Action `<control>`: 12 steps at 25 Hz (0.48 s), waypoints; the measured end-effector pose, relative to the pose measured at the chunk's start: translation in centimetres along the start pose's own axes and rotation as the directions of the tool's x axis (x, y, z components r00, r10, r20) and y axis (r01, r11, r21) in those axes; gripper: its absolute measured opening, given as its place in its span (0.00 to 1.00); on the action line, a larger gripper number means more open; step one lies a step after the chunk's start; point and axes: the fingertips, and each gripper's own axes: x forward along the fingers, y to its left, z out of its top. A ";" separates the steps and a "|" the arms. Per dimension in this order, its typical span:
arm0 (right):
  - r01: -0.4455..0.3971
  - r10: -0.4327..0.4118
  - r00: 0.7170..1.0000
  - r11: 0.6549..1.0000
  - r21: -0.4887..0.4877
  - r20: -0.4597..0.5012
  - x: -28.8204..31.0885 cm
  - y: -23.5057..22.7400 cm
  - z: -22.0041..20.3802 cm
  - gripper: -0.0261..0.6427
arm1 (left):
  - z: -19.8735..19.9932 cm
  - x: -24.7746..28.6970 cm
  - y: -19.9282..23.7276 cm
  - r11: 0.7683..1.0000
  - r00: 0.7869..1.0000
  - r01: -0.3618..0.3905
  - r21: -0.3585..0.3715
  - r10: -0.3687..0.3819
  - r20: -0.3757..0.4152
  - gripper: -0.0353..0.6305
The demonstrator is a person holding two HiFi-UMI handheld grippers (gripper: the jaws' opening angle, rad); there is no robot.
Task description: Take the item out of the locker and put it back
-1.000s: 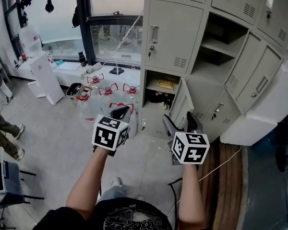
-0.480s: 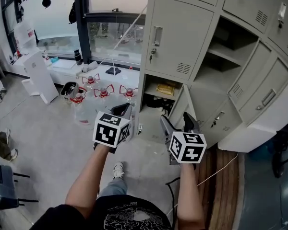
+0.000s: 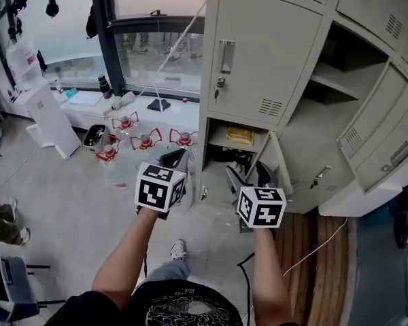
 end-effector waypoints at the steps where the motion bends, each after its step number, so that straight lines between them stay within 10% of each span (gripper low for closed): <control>1: 0.003 -0.003 1.000 1.000 0.007 0.000 0.9 -0.2 -0.1 0.62 | -0.1 0.7 0.6 1.000 1.000 -0.002 0.004 0.002 -0.005 0.05; 12: 0.051 -0.050 0.998 0.998 0.029 -0.026 9.7 -4.2 -2.0 0.57 | -0.4 7.3 3.5 0.997 0.998 0.014 0.079 -0.009 -0.064 0.05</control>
